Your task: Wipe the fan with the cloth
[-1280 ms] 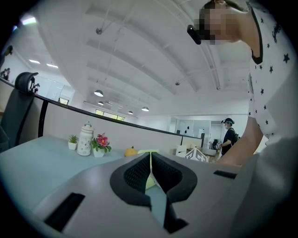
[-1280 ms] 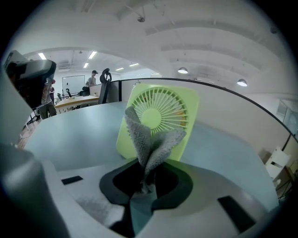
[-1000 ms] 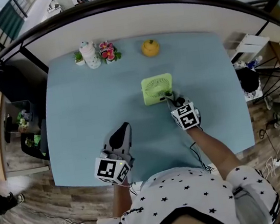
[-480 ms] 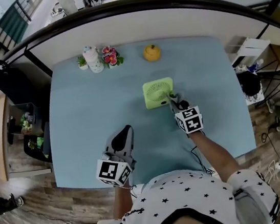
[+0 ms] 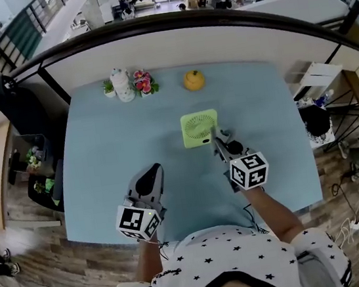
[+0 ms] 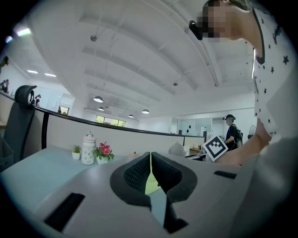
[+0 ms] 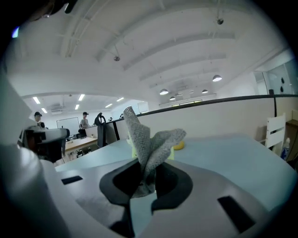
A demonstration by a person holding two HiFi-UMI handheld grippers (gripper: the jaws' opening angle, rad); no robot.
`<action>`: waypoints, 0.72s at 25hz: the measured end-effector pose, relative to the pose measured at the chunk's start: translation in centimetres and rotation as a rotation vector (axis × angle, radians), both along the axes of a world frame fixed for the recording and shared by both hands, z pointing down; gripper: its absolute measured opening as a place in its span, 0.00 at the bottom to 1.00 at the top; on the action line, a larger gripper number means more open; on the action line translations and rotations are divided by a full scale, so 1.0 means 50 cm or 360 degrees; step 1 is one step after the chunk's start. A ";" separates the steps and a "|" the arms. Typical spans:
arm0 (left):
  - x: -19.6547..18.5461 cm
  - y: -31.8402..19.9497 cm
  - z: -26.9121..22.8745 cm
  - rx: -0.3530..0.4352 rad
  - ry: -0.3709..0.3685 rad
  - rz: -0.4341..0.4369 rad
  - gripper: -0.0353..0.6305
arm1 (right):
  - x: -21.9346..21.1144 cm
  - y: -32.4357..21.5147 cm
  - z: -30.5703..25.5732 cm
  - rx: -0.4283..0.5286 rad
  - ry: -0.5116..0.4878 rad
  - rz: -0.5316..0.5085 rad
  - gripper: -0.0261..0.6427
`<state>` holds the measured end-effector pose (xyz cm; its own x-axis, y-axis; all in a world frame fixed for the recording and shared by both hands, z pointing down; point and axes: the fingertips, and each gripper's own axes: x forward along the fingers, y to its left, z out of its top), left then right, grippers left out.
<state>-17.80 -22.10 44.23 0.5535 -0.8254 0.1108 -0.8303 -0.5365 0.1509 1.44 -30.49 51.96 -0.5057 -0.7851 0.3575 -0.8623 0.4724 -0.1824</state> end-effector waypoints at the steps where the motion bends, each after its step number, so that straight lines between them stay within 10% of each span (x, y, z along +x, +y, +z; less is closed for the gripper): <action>1: 0.001 0.002 -0.003 0.0005 -0.0006 -0.0001 0.10 | -0.003 0.008 -0.013 0.0015 -0.0033 -0.0008 0.12; 18: 0.041 0.038 -0.035 0.0063 -0.0050 0.0107 0.10 | -0.012 0.113 -0.123 0.0166 -0.0231 -0.0057 0.11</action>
